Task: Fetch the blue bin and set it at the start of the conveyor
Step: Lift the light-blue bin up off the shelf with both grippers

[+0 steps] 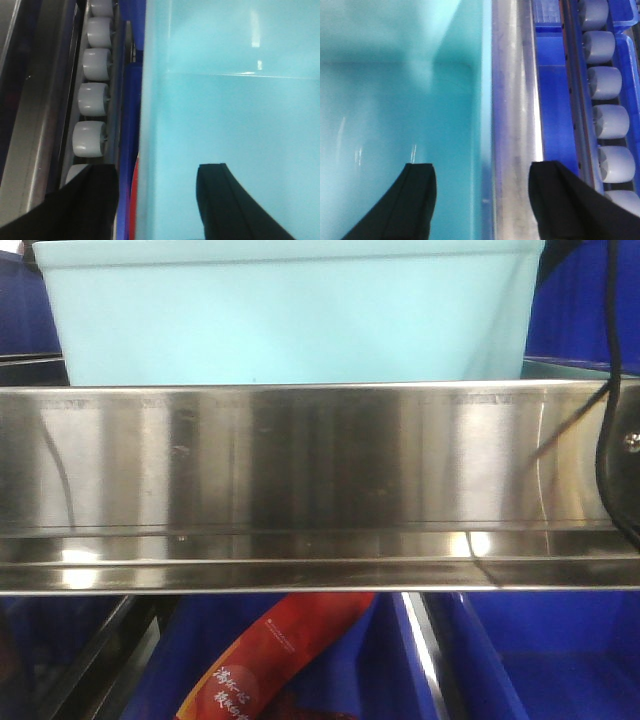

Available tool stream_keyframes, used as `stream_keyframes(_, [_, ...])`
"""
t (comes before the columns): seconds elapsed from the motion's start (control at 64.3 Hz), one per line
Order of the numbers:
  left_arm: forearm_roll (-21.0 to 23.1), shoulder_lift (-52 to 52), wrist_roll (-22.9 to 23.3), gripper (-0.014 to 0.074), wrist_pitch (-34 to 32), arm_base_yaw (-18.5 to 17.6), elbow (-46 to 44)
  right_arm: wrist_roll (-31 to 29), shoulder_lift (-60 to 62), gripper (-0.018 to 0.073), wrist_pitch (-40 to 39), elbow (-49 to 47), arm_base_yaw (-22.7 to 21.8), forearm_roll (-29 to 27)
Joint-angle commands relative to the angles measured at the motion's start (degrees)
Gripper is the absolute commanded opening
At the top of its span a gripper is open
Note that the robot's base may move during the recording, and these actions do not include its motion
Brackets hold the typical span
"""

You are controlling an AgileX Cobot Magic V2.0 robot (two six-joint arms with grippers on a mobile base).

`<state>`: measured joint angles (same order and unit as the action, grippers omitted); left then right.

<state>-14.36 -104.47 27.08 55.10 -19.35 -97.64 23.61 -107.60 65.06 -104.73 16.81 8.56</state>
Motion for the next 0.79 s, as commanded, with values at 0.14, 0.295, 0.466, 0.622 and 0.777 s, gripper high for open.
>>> stream_keyframes(0.14, [-0.33,0.78,-0.07,0.0253,0.80,0.32,-0.39,-0.51,0.17,0.0307,0.11,-0.57,0.02,0.30])
stream_keyframes(0.295, [-0.33,0.78,-0.07,0.0253,1.07,0.32,-0.39,-0.51,0.17,0.0307,0.11,-0.57,0.02,0.30])
stream_keyframes(0.466, [-0.33,0.78,0.05,0.0216,1.05,0.32,-0.39,-0.51,0.17,0.0245,0.44,-0.57,0.02,0.30])
stream_keyframes(0.622, [-0.33,0.78,0.55,0.0042,1.05,0.32,-0.39,-0.51,0.17,-0.0020,0.44,-0.57,0.02,0.30])
stream_keyframes(0.777, [-0.33,0.78,0.55,-0.0111,1.05,0.32,-0.39,-0.51,0.17,-0.0163,0.44,-0.57,0.02,0.30])
